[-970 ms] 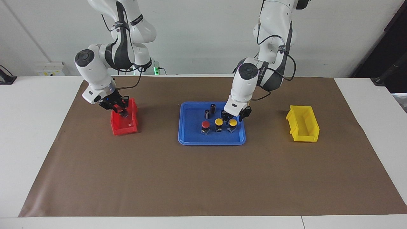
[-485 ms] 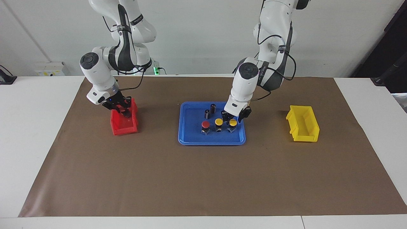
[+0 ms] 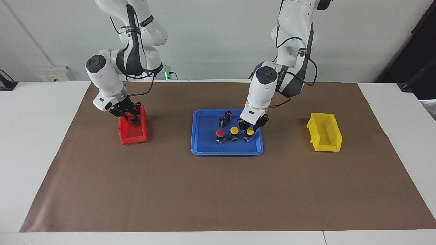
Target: Sort red and yellow buttons by color
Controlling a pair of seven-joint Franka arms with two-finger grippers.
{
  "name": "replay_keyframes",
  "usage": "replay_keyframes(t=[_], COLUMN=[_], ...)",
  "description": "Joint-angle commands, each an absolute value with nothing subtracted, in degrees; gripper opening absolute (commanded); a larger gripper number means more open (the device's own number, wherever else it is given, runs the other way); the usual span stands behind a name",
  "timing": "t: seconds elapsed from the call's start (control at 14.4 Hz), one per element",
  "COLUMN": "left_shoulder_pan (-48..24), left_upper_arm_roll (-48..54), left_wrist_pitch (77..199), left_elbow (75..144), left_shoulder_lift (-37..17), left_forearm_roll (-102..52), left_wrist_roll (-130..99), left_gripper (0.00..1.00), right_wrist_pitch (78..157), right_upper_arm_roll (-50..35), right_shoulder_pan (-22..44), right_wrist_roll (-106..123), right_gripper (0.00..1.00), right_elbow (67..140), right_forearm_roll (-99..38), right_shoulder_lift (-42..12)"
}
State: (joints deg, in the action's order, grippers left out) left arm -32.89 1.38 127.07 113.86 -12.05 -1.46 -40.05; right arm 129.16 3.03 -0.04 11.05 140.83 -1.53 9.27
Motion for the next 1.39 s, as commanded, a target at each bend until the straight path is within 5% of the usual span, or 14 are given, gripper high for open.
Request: replay_keyframes(t=[0.0, 0.28, 0.55, 0.83, 1.04, 1.32], left_shoulder_pan=[-33.22, -32.87, -28.49, -16.47, -8.64, -1.42], left_upper_arm_roll=[0.88, 0.44, 0.09, -0.09, -0.09, -0.18], left_wrist_pitch=[126.75, 112.45, 103.12, 100.99, 100.99, 101.16], left_elbow=[113.03, 106.63, 105.20, 106.35, 105.73, 106.17], left_shoulder_lift=[-12.04, -9.94, -6.07, -2.82, -2.81, -2.81], left_forearm_roll=[-1.49, -2.10, -3.34, -3.25, -2.99, -2.55], left_wrist_roll=[-40.87, -40.69, -39.21, -22.38, -12.17, 0.75], left_gripper=[0.08, 0.02, 0.02, 0.02, 0.02, 0.02], right_wrist_pitch=[124.22, 111.56, 110.83, 108.98, 116.33, 120.49], right_upper_arm_roll=[2.64, 2.64, 2.55, 2.55, 2.55, 2.55], right_shoulder_pan=[1.57, 6.14, 15.79, 27.75, 33.56, 35.95], right_wrist_roll=[11.52, 5.56, -7.16, -28.60, -35.93, -38.67], right_gripper=[0.49, 0.53, 0.57, 0.68, 0.70, 0.72], right_elbow=[135.91, 118.26, 105.42, 85.38, 82.27, 85.41], right_forearm_roll=[-1.67, -1.76, -4.21, -3.43, -1.94, -0.53], right_shoulder_lift=[9.06, 3.27, -2.97, -18.24, -26.09, -28.30])
